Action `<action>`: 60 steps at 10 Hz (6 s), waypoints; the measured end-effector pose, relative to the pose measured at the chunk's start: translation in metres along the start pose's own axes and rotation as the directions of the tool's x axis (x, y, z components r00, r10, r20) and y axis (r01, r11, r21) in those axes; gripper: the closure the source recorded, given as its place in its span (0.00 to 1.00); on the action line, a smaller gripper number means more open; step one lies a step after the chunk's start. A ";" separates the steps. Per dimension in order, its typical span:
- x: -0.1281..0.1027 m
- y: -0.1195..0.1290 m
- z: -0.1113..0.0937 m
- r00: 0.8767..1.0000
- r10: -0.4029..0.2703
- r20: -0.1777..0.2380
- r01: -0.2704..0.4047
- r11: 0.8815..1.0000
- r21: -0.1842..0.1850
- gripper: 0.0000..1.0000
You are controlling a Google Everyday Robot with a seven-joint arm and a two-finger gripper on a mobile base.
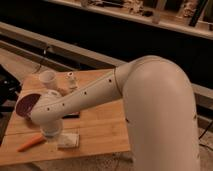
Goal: Place the white sponge in the ceramic cup
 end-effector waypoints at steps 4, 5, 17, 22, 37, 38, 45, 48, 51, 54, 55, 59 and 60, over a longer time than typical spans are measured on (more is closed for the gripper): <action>0.007 -0.004 -0.001 1.000 0.006 -0.006 -0.006 1.000 0.022 0.35; 0.007 -0.004 -0.001 1.000 0.004 -0.006 -0.004 1.000 0.027 0.35; 0.011 -0.012 0.005 1.000 0.016 -0.006 -0.015 0.997 0.078 0.35; 0.012 -0.006 0.018 1.000 0.012 -0.006 -0.012 0.998 0.065 0.35; -0.030 -0.024 -0.022 0.999 -0.021 0.034 0.015 0.986 0.164 1.00; -0.040 -0.029 -0.036 0.997 -0.020 0.072 0.005 0.980 0.200 1.00; -0.093 -0.069 -0.075 0.973 -0.054 0.223 -0.021 0.947 0.322 1.00; -0.116 -0.102 -0.090 0.969 -0.084 0.232 -0.011 0.924 0.383 1.00; -0.128 -0.126 -0.108 0.966 -0.096 0.241 -0.016 0.904 0.427 1.00; -0.142 -0.143 -0.132 0.954 -0.113 0.276 -0.031 0.883 0.468 1.00; -0.149 -0.151 -0.141 0.947 -0.126 0.295 -0.034 0.875 0.484 1.00; -0.166 -0.172 -0.151 0.933 -0.164 0.320 -0.031 0.851 0.525 1.00; -0.166 -0.184 -0.155 0.932 -0.166 0.323 -0.038 0.839 0.543 1.00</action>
